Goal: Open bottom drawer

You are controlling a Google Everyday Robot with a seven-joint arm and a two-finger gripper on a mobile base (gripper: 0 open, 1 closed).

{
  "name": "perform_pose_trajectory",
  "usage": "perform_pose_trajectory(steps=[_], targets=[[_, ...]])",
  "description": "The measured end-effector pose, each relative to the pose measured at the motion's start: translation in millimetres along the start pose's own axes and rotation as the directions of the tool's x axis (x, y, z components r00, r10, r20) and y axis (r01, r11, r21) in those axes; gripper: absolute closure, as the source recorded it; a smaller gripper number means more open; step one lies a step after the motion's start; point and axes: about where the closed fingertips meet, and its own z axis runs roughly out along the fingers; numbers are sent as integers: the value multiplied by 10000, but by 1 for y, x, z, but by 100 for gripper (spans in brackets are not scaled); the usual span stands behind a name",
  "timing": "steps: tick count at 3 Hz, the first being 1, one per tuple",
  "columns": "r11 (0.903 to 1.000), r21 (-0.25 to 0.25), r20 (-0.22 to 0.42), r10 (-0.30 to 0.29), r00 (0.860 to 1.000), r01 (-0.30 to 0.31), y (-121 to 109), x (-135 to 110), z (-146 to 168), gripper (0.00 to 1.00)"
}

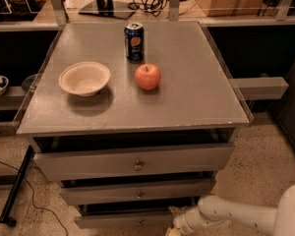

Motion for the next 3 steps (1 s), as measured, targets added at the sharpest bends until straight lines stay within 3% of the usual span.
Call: perform_pose_trajectory(steps=[1, 3], targets=[[9995, 300, -282, 95, 9996, -87, -8, -7, 10, 0], [9987, 433, -314, 271, 9991, -257, -19, -6, 26, 0]])
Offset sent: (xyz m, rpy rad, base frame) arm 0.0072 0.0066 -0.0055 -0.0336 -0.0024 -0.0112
